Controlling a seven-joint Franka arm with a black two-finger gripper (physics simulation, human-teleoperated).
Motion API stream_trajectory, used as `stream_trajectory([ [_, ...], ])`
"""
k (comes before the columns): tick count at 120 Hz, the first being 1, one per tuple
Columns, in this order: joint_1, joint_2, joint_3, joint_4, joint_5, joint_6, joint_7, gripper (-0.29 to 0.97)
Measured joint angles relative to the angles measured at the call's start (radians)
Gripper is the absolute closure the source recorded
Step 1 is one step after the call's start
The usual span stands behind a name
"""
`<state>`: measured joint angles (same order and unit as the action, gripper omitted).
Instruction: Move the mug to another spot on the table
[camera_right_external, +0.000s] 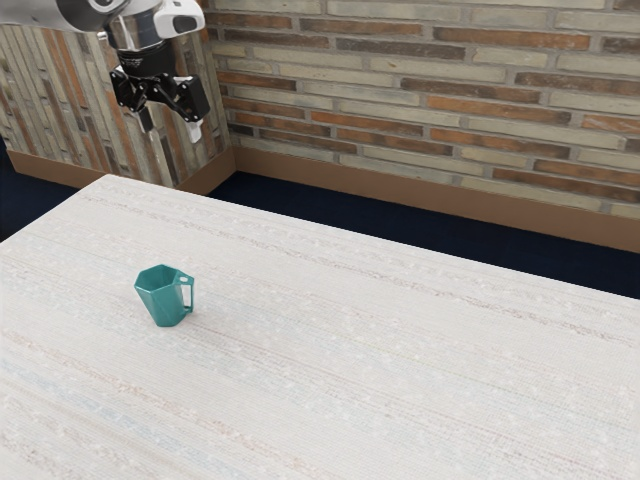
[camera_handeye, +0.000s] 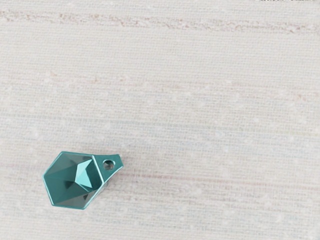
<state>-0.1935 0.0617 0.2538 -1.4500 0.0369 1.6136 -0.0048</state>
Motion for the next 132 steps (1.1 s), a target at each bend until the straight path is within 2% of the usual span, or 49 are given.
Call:
stream_trajectory([
  [20,0.022,0.001,-0.006,0.0,-0.011,-0.001,0.001,0.0],
  [62,0.002,0.012,-0.008,0.0,-0.007,0.002,0.009,0.0],
  [89,0.006,0.023,-0.006,-0.046,0.022,0.013,0.255,0.0],
  [112,-0.013,0.025,-0.008,-0.143,0.174,0.047,0.466,0.0],
  [132,-0.044,0.038,-0.005,-0.215,0.263,0.163,0.676,0.0],
])
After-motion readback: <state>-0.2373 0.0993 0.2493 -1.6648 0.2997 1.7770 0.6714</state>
